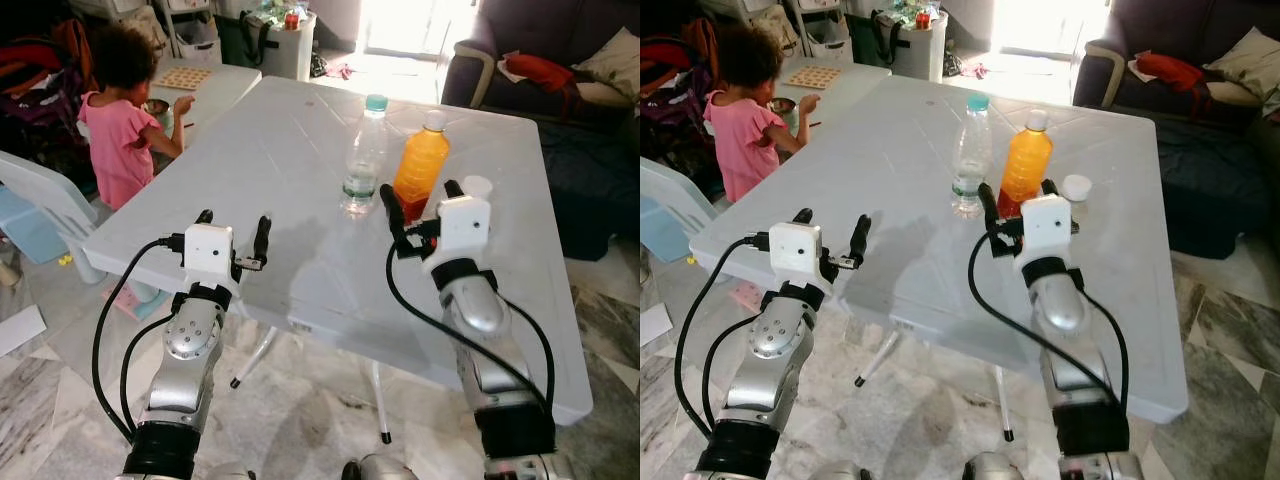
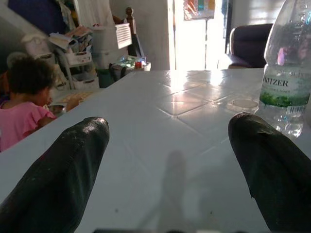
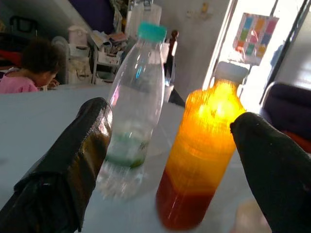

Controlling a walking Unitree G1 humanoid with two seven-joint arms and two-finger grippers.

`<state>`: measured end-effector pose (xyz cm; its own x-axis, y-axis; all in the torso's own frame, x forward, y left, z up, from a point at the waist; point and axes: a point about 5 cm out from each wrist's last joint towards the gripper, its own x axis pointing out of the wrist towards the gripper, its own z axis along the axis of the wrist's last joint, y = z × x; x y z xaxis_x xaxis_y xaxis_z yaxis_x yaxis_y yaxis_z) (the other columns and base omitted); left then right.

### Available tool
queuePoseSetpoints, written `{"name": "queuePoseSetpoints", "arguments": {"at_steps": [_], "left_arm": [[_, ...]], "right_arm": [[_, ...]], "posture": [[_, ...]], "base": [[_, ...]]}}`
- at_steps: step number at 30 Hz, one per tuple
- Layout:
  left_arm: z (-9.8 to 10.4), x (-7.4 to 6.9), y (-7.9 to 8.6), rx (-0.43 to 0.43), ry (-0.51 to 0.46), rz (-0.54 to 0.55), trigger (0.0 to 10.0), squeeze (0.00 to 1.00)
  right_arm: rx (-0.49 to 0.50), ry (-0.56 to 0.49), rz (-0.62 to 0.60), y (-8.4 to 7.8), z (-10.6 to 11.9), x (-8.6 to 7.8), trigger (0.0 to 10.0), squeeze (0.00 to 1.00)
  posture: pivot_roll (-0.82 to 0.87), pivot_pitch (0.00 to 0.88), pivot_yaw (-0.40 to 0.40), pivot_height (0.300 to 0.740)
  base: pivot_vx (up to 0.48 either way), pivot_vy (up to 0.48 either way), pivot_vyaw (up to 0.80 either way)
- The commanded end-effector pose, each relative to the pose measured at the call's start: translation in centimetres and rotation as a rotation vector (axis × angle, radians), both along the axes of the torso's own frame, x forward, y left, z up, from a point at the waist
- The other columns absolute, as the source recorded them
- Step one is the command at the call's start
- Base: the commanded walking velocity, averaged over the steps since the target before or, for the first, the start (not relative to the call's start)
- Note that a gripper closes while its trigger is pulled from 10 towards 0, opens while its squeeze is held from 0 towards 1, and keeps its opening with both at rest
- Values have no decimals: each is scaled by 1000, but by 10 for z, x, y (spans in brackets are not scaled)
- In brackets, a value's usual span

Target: Restocking fridge

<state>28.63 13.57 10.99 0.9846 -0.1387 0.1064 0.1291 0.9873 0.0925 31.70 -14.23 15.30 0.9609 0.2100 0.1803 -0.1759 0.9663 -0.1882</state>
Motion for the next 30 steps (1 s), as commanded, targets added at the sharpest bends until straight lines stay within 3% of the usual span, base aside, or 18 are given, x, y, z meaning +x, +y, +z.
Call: {"name": "queuePoseSetpoints", "arguments": {"at_steps": [1,13,18,30], "left_arm": [[2,-1,3,21,-5,11,10000,0],[3,-3,5,46,4,6,10000,0],[3,-7,4,54,11,-16,10000,0],[5,-9,0,47,20,-60,10000,0]], "right_arm": [[7,-10,21,1,6,8,10000,0],[-67,-99,86,9,27,27,10000,0],[-98,-158,58,4,41,36,10000,0],[-101,-171,34,-9,52,52,10000,0]], "posture": [[56,25,-24,740],[74,44,2,740],[84,47,12,740],[96,48,13,740]], "base": [[0,0,0],[0,0,0],[0,0,0],[0,0,0]]}}
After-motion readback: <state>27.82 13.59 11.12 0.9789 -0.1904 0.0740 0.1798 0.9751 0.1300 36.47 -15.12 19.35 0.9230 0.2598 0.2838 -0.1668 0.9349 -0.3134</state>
